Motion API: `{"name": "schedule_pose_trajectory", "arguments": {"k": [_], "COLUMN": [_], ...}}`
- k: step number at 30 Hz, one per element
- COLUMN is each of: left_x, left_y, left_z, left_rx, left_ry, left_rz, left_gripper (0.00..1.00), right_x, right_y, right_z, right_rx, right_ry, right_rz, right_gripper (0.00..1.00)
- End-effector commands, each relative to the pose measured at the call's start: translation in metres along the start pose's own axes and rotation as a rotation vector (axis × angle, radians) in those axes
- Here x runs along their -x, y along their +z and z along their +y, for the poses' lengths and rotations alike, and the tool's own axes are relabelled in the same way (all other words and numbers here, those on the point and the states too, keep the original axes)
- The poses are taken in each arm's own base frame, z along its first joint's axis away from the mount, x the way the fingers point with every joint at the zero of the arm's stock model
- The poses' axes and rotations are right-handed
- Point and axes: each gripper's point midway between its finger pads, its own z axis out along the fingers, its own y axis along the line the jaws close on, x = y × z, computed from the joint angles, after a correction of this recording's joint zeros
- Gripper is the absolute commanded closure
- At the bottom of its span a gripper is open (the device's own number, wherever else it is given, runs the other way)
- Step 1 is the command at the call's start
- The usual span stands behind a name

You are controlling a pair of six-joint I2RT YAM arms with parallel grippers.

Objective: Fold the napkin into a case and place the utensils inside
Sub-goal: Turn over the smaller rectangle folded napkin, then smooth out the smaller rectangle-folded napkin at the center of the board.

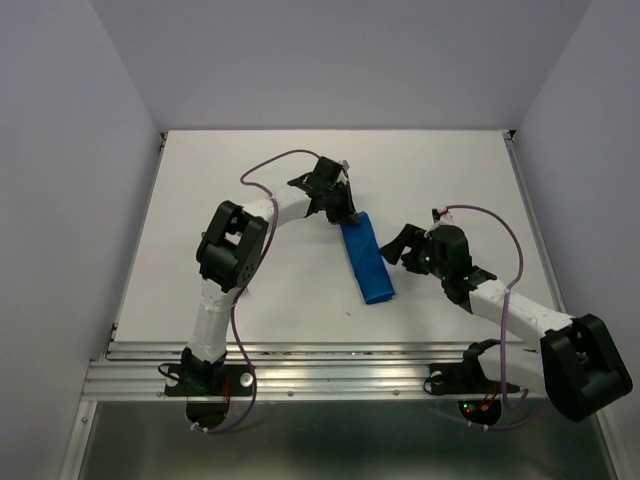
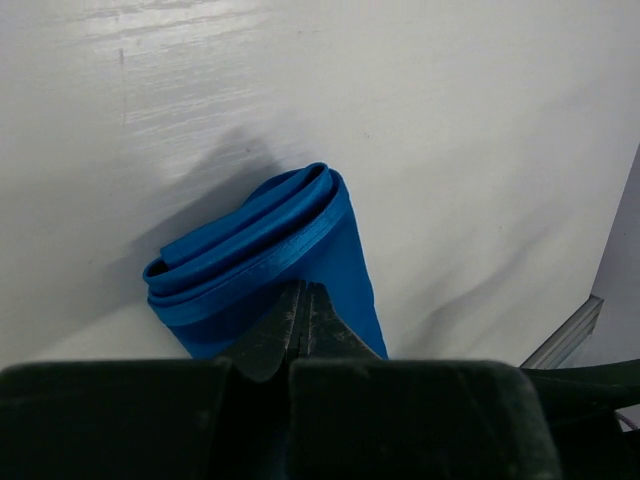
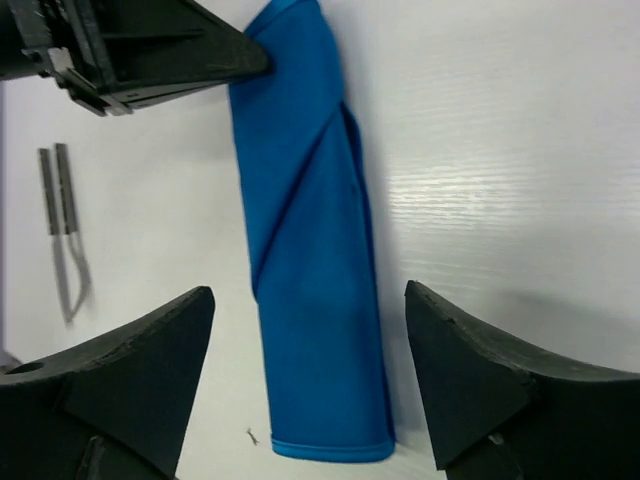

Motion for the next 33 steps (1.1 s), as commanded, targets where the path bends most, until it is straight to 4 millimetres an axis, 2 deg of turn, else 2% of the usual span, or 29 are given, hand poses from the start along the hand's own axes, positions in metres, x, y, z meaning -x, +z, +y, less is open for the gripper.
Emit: {"name": "schedule_pose_trajectory", "arguments": {"k": [1,2,3,5,6,7,8,10,11,13,14,15,16,17,18,20,21,23,24,25,26,27,28,29,32,33], "left_x": [0.017,0.017,0.017,0.016,0.017,0.018,0.021,0.026,0.031,0.036,0.04,0.045,0.044,0.047,0.048,0.05,0.05,0.053,0.057,0.059,0.062,0.063,0.057,0.062,0.053,0.05], "left_y": [-0.002,0.002,0.003,0.005,0.003,0.001,-0.006,-0.016,-0.027,-0.038,-0.051,-0.06,-0.064,-0.077,-0.082,-0.097,-0.103,-0.118,-0.136,-0.145,-0.164,-0.175,-0.179,-0.2,-0.222,-0.232], "left_z": [-0.031,-0.03,-0.031,-0.031,-0.031,-0.032,-0.036,-0.035,-0.041,-0.037,-0.036,-0.04,-0.033,-0.036,-0.026,-0.02,-0.004,0.011,0.013,0.041,0.047,0.074,0.078,0.089,0.122,0.126], "left_rx": [-0.077,-0.08,-0.081,-0.085,-0.084,-0.081,-0.078,-0.052,-0.056,-0.026,-0.015,-0.024,0.0,0.003,0.029,0.047,0.075,0.101,0.1,0.144,0.153,0.207,0.224,0.247,0.334,0.358], "left_ry": [0.03,0.03,0.03,0.032,0.036,0.042,0.048,0.067,0.08,0.095,0.106,0.109,0.114,0.118,0.106,0.094,0.071,0.043,0.037,-0.008,-0.024,-0.059,-0.057,-0.076,-0.115,-0.118], "left_rz": [-0.035,-0.031,-0.029,-0.019,-0.025,-0.031,-0.04,-0.063,-0.084,-0.112,-0.136,-0.153,-0.162,-0.178,-0.186,-0.197,-0.2,-0.219,-0.251,-0.263,-0.293,-0.312,-0.313,-0.353,-0.367,-0.385], "left_gripper": [1.0,1.0,1.0,1.0,1.0,1.0,1.0,1.0,1.0,1.0,1.0,1.0,1.0,1.0,1.0,1.0,1.0,1.0,1.0,1.0,1.0,1.0,1.0,1.0,1.0,1.0], "right_x": [0.011,0.013,0.02,0.017,0.018,0.018,0.015,0.004,-0.002,-0.017,-0.031,-0.036,-0.044,-0.048,-0.055,-0.067,-0.07,-0.076,-0.073,-0.069,-0.063,-0.055,-0.053,-0.046,-0.026,-0.016], "right_y": [-0.018,-0.019,-0.019,-0.02,-0.021,-0.02,-0.02,-0.019,-0.018,-0.016,-0.014,-0.014,-0.011,-0.009,-0.007,0.001,0.004,0.006,0.006,0.006,0.005,0.006,0.004,0.004,0.004,0.006], "right_z": [-0.036,-0.036,-0.029,-0.025,-0.021,-0.011,-0.008,0.001,0.003,0.004,0.007,0.011,0.009,0.011,0.011,-0.001,-0.007,-0.033,-0.041,-0.044,-0.047,-0.041,-0.04,-0.031,-0.004,0.007], "right_rx": [-0.245,-0.251,-0.239,-0.235,-0.227,-0.207,-0.206,-0.191,-0.187,-0.191,-0.183,-0.168,-0.182,-0.175,-0.171,-0.202,-0.225,-0.33,-0.368,-0.388,-0.413,-0.405,-0.4,-0.381,-0.301,-0.282], "right_ry": [-0.093,-0.101,-0.108,-0.116,-0.121,-0.138,-0.142,-0.153,-0.156,-0.146,-0.151,-0.163,-0.157,-0.16,-0.157,-0.161,-0.17,-0.201,-0.222,-0.249,-0.269,-0.294,-0.305,-0.312,-0.321,-0.325], "right_rz": [0.006,0.009,0.002,0.022,0.02,0.023,0.036,0.073,0.088,0.12,0.146,0.156,0.171,0.18,0.2,0.236,0.246,0.255,0.246,0.239,0.222,0.206,0.206,0.192,0.141,0.116], "right_gripper": [0.2,0.24,0.38,0.66,0.77,0.9,0.93,0.96,0.96,0.96,0.96,0.96,0.96,0.96,0.95,0.95,0.94,0.95,0.95,0.96,0.95,0.95,0.95,0.95,0.93,0.93]}}
